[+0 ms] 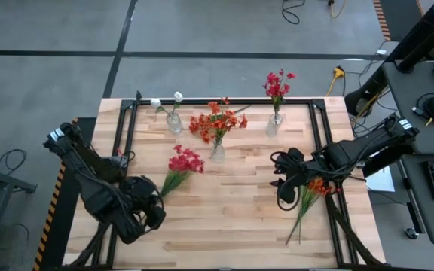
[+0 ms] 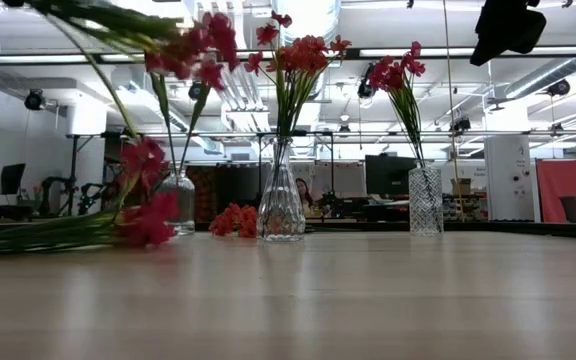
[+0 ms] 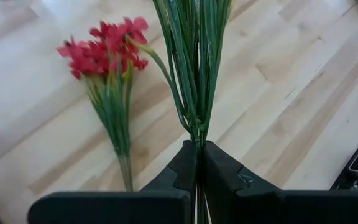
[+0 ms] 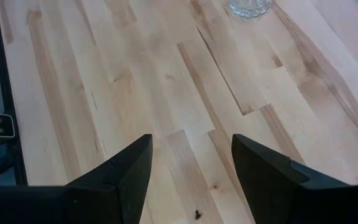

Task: Sort flowers into vase by color
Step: Put the right red flowers into the top right transparent vase

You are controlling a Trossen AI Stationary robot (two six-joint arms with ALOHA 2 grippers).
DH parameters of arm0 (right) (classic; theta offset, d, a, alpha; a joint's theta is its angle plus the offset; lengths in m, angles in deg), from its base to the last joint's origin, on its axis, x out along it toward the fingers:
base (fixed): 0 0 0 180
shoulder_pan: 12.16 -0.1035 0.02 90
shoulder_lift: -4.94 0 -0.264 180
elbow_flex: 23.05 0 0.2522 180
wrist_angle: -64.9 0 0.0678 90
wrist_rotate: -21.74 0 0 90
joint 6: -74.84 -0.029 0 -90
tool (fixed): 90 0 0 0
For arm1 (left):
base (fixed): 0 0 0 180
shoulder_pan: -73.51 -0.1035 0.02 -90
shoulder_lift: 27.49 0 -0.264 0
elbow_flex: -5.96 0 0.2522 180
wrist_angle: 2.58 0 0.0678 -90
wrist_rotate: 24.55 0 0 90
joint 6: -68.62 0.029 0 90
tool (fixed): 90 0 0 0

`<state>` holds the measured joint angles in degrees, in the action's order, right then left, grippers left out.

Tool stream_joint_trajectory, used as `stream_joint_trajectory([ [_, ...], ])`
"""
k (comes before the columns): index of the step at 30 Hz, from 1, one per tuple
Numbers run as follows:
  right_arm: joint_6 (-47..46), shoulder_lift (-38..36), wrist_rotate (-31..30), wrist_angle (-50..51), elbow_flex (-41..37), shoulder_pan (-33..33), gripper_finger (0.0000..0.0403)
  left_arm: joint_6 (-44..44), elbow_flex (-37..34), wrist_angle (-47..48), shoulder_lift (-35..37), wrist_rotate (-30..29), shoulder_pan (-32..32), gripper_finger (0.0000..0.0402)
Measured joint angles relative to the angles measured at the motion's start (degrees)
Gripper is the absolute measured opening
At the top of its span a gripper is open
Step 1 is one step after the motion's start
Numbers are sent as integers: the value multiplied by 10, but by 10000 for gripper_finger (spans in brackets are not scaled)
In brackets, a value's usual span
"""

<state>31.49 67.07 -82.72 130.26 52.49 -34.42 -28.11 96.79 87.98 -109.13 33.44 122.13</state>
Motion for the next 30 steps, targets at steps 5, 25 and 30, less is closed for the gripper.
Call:
stream_joint_trajectory([
  [5, 1, 0, -1, 0, 0, 0, 212, -1, 79, 86, -20, -2, 0, 1],
  [25, 1, 0, -6, 0, -2, -1, 212, 49, 227, 132, -51, -11, 0, 1],
  [30, 3, 0, -6, 0, -2, -2, 212, 48, 244, 132, -48, -4, 0, 1],
])
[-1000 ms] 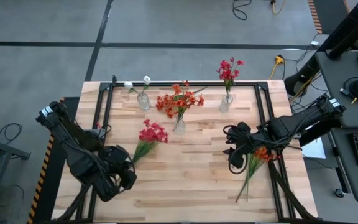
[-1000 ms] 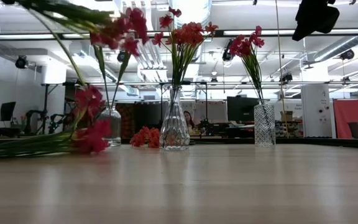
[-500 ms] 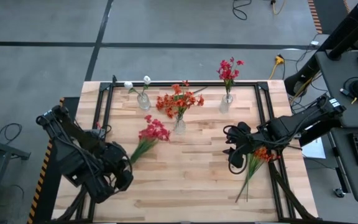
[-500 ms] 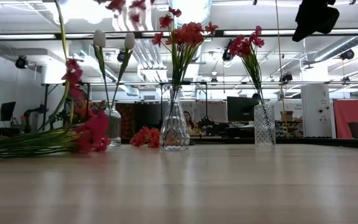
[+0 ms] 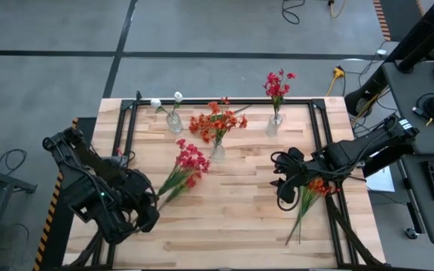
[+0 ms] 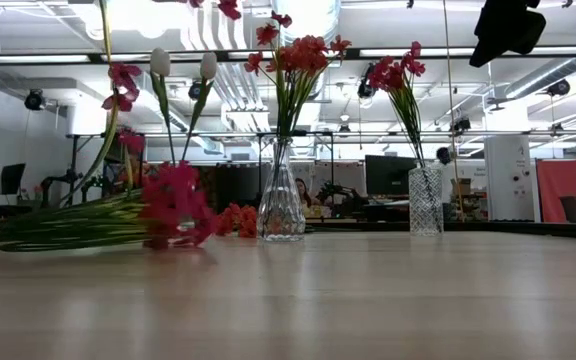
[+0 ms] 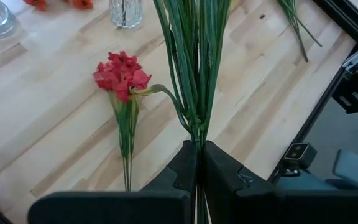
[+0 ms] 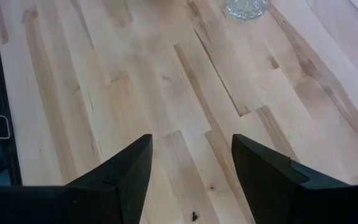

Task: Sort flowers into vase by color
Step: Put the right red flowers into the top right transparent vase

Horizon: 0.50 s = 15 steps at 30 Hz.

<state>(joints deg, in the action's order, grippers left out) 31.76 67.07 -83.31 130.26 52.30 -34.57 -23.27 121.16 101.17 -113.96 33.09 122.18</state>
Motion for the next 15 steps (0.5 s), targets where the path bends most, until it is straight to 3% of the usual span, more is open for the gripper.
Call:
stream_joint_trajectory([
  [7, 66, 0, -3, -75, -28, -31, 212, -4, 0, 0, 0, -5, 0, 1],
  [11, 151, 10, -22, -202, -73, -52, 212, -5, 0, 0, 0, -14, 0, 1],
  [15, 202, 52, -78, -344, -115, -53, 212, -5, 1, 0, 0, -15, 0, 1],
])
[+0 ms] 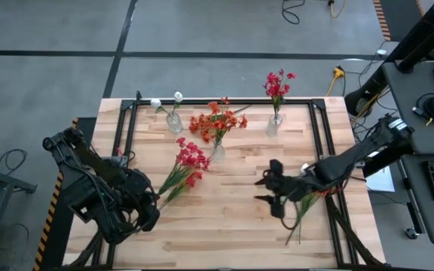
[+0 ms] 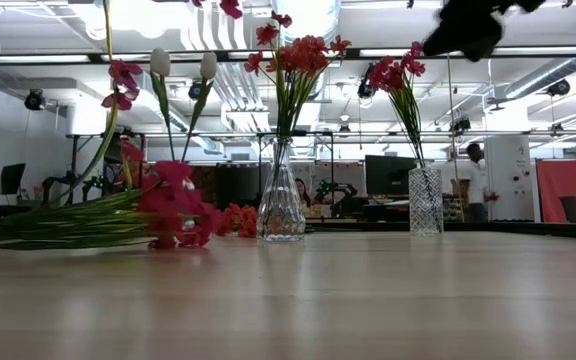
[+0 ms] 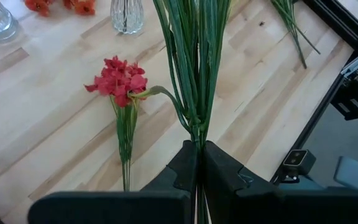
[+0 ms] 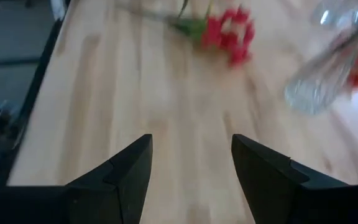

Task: Sort flowers into vase by color
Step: Put the right red flowers into the top right transparent vase

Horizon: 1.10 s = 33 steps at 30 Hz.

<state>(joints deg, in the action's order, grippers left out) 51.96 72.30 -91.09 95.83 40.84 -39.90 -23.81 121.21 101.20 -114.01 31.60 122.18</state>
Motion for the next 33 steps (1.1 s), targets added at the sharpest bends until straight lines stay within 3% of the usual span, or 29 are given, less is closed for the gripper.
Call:
stream_joint_trajectory([
  [7, 119, 146, -113, -290, -28, 2, 212, 3, 0, 0, 0, -5, 0, 1],
  [11, 170, 253, -132, -501, -24, 17, 212, 7, 0, 0, 0, -18, 0, 1],
  [15, 209, 342, -133, -624, 10, 37, 212, 16, 0, 0, -1, -31, 0, 1],
  [18, 210, 392, -133, -660, 47, 52, 212, 25, 0, 0, -1, -34, 0, 1],
  [33, 245, 565, -112, -659, 256, 100, 212, 52, 0, 0, -1, -60, 0, 1],
])
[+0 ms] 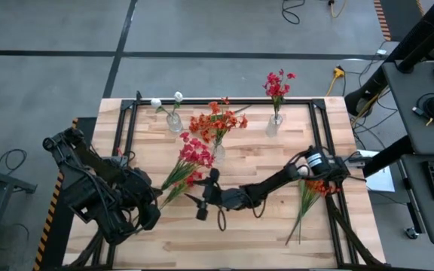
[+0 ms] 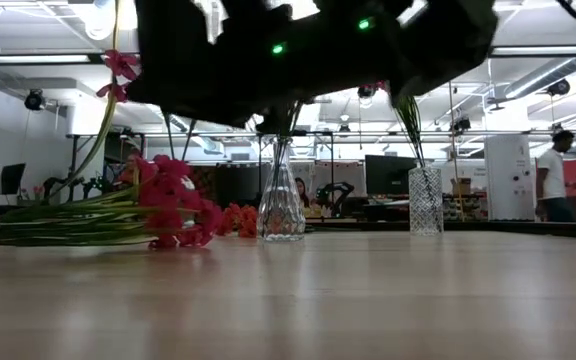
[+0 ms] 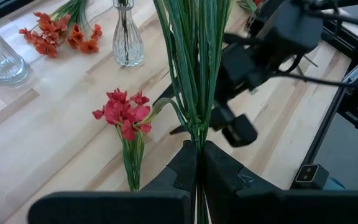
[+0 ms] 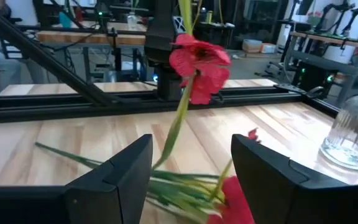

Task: Sort flowers into vase by color
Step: Put the right red flowers into the top right transparent vase

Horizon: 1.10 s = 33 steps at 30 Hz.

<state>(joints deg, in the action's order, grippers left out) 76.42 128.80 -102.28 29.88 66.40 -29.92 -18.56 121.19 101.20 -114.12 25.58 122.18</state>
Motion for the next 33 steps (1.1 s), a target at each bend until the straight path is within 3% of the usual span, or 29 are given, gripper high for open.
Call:
stream_joint_trajectory([
  [6, 0, 50, 45, 0, 70, 16, 208, 0, 0, 0, -1, -1, 0, 1],
  [11, 6, 75, 45, 2, 103, 20, 190, 0, 0, 0, -5, -1, 0, 1],
  [26, -15, 78, 39, 19, 106, 28, 64, -6, 0, 0, -26, 9, 0, 1],
  [33, -14, 78, 40, 32, 105, 24, 33, -10, 0, 0, -61, 9, 0, 1],
])
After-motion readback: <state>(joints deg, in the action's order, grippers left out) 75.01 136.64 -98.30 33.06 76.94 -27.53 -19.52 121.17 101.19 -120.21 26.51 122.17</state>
